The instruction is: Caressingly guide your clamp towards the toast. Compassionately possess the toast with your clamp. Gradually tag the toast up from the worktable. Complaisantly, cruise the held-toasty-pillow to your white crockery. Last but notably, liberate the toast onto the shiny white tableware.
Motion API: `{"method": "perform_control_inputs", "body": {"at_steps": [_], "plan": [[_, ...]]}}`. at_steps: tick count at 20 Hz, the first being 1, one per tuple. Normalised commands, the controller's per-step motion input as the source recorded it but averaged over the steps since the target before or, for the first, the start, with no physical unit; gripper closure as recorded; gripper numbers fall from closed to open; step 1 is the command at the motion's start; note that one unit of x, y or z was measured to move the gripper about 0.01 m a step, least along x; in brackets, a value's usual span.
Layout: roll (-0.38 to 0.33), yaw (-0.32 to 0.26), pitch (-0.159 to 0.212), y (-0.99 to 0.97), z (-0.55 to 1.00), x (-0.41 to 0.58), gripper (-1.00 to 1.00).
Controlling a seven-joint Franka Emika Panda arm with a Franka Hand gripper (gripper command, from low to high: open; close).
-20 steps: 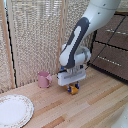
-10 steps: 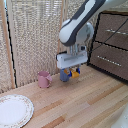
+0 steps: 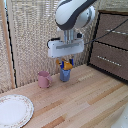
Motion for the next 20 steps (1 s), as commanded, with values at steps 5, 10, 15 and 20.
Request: {"method": "perform_control_inputs", "body": {"at_steps": [5, 10, 15, 20], "plan": [[0.0, 0.0, 0.021, 0.96, 0.18, 0.155, 1.0], [0.0, 0.014, 0.057, 0.97, 0.02, 0.269, 1.0], [0.0, 0.023, 0.072, 0.93, 0.0, 0.378, 1.0], [0.0, 0.022, 0.075, 0.88, 0.01, 0.489, 1.0]]}}
